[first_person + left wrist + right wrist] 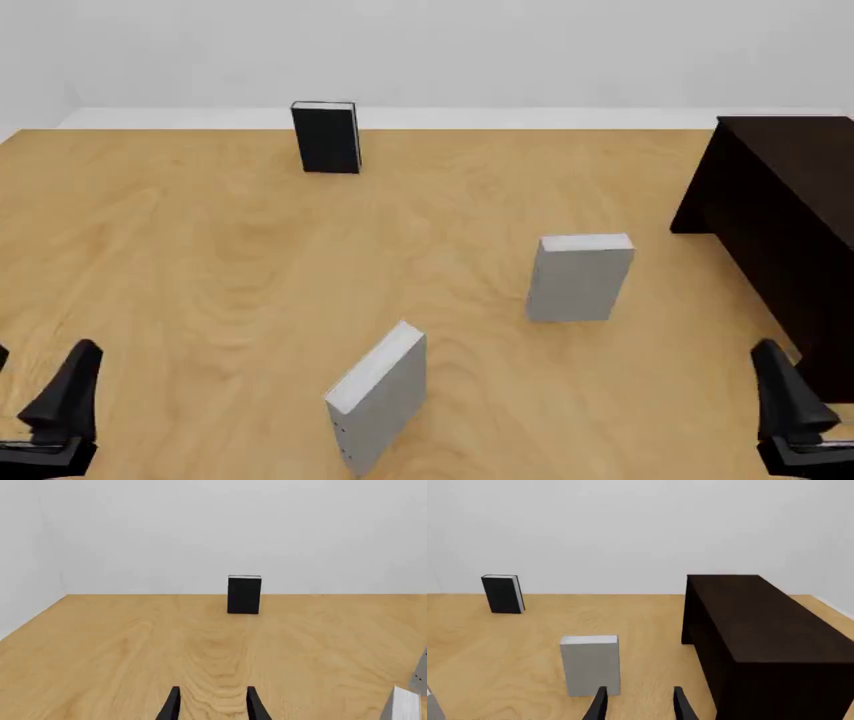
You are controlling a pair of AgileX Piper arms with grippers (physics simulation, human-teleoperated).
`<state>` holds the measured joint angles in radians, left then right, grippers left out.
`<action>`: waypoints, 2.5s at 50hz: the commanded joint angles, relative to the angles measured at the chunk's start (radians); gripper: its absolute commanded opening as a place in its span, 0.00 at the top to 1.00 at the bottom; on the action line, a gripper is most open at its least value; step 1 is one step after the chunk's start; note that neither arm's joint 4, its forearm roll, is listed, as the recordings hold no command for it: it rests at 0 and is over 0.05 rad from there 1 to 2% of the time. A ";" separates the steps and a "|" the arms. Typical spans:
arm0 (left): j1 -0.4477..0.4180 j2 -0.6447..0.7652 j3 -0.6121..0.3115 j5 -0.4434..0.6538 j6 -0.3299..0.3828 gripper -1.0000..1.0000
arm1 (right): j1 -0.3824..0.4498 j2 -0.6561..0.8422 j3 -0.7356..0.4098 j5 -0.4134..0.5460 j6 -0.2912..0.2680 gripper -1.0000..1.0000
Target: Pick up the book on the right and place it on the cabinet shelf.
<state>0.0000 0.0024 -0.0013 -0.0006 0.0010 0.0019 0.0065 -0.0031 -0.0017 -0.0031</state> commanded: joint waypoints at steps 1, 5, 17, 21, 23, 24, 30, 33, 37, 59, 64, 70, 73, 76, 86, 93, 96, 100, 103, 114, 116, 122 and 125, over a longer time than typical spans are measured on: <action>0.004 0.002 -0.004 0.003 0.003 0.00 | 0.008 0.026 -0.027 0.006 -0.019 0.00; 0.007 0.001 -0.004 0.005 0.003 0.00 | 0.006 0.021 -0.051 0.028 -0.025 0.00; -0.006 0.002 -0.005 0.003 0.021 0.00 | 0.100 0.100 -0.223 0.103 -0.133 0.00; -0.013 0.001 -0.007 0.001 0.031 0.00 | 0.141 0.199 -0.332 0.106 -0.210 0.00; -0.017 0.001 -0.008 0.000 0.035 0.00 | 0.179 0.237 -0.391 0.117 -0.245 0.00; -0.016 0.000 -0.008 0.000 0.036 0.00 | 0.194 0.246 -0.408 0.119 -0.265 0.00; -0.014 0.000 -0.009 -0.001 0.045 0.00 | 0.262 0.358 -0.570 0.165 -0.379 0.00; -0.013 -0.001 -0.011 0.002 0.048 0.00 | 0.293 0.410 -0.637 0.198 -0.428 0.00; -0.013 -0.001 -0.011 0.004 0.051 0.00 | 0.333 0.462 -0.704 0.236 -0.505 0.00; -0.018 -0.001 -0.013 0.006 0.079 0.00 | 0.455 0.748 -1.111 0.519 -0.775 0.00; -0.016 -0.002 -0.012 0.004 0.081 0.00 | 0.475 0.807 -1.220 0.601 -0.834 0.00; -0.025 -0.001 -0.017 0.005 0.083 0.00 | 0.490 0.902 -1.345 0.726 -0.883 0.00; -0.026 -0.001 -0.014 0.008 0.087 0.00 | 0.499 0.962 -1.428 0.808 -0.881 0.00; -0.026 -0.001 -0.015 0.012 0.086 0.00 | 0.506 1.009 -1.478 0.866 -0.895 0.00; -0.027 -0.002 -0.018 0.015 0.092 0.00 | 0.503 1.125 -1.635 0.986 -0.976 0.00; -0.024 -0.002 -0.019 0.015 0.091 0.00 | 0.504 1.172 -1.700 1.063 -1.008 0.00; -0.025 -0.002 -0.018 0.013 0.087 0.00 | 0.509 1.199 -1.741 1.100 -0.994 0.00; -0.028 -0.001 -0.011 0.011 0.084 0.00 | 0.507 1.231 -1.773 1.141 -1.009 0.00; -0.026 -0.001 -0.013 0.011 0.086 0.00 | 0.507 1.284 -1.848 1.200 -1.010 0.00; -0.031 -0.002 -0.009 0.012 0.084 0.00 | 0.521 1.338 -1.786 1.221 -1.059 0.00; -0.035 -0.002 -0.008 0.013 0.087 0.00 | 0.504 1.340 -1.756 1.222 -1.099 0.00; -0.047 -0.002 -0.006 0.014 0.095 0.00 | 0.508 1.359 -1.681 1.222 -1.110 0.00; -0.049 -0.001 -0.007 0.013 0.101 0.00 | 0.523 1.387 -1.723 1.222 -1.097 0.00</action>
<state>-0.0389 0.0010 -0.0101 0.0123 0.0921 0.5165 1.3408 -1.7443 1.2027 -1.0712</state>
